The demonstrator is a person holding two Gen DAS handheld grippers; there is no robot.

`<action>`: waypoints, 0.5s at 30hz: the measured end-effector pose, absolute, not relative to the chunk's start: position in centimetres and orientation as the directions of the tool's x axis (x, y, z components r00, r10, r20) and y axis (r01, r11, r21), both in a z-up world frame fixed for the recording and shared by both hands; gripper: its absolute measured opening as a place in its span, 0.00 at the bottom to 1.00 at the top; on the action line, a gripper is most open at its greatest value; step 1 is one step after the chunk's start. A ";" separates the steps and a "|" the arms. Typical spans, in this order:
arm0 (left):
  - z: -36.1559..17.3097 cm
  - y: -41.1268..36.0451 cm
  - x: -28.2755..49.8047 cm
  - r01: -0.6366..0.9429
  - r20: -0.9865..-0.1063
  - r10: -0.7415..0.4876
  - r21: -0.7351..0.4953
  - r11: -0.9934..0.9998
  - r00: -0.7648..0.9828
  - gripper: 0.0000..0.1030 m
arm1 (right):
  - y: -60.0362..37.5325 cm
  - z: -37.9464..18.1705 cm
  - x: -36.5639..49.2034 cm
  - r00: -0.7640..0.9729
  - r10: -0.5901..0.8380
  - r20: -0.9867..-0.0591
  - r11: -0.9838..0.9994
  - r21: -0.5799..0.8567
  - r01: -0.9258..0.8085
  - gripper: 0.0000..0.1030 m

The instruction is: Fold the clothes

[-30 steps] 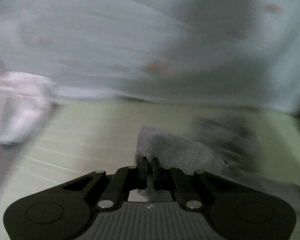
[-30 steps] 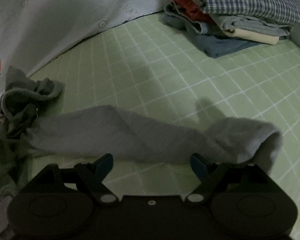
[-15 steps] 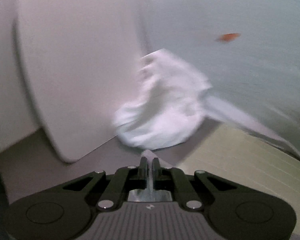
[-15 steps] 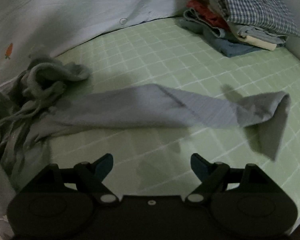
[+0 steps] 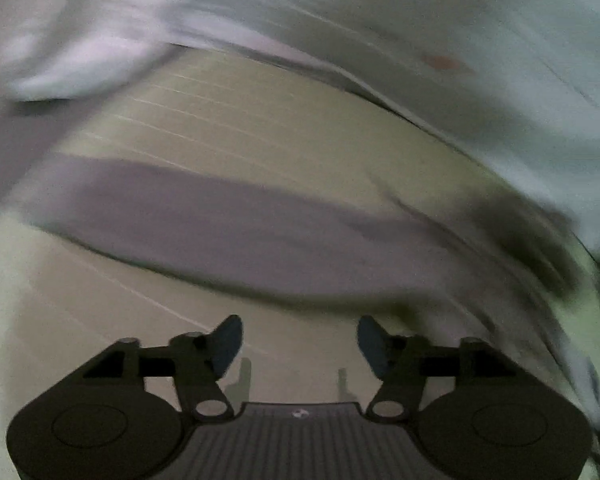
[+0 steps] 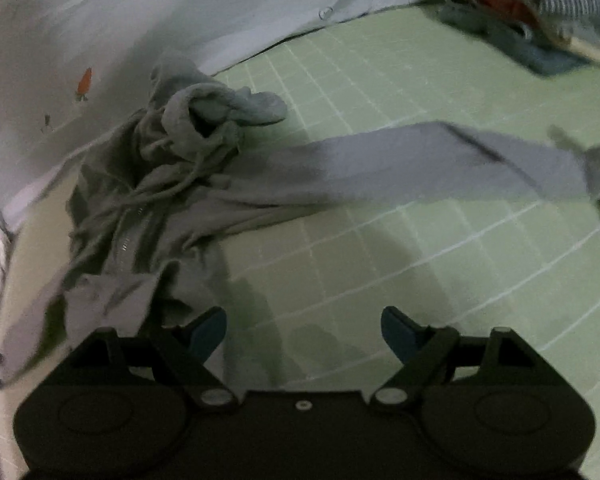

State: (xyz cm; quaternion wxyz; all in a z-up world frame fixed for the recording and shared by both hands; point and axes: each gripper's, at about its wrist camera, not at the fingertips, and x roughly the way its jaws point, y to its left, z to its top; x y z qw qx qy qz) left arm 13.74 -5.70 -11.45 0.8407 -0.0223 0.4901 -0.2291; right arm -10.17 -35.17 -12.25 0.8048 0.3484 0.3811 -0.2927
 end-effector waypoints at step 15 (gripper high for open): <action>-11.4 -19.8 2.7 0.798 -0.781 -0.519 -0.045 0.601 0.347 0.89 | -37.1 -13.0 -14.3 0.588 -0.122 -0.800 0.537 0.444 0.717 0.83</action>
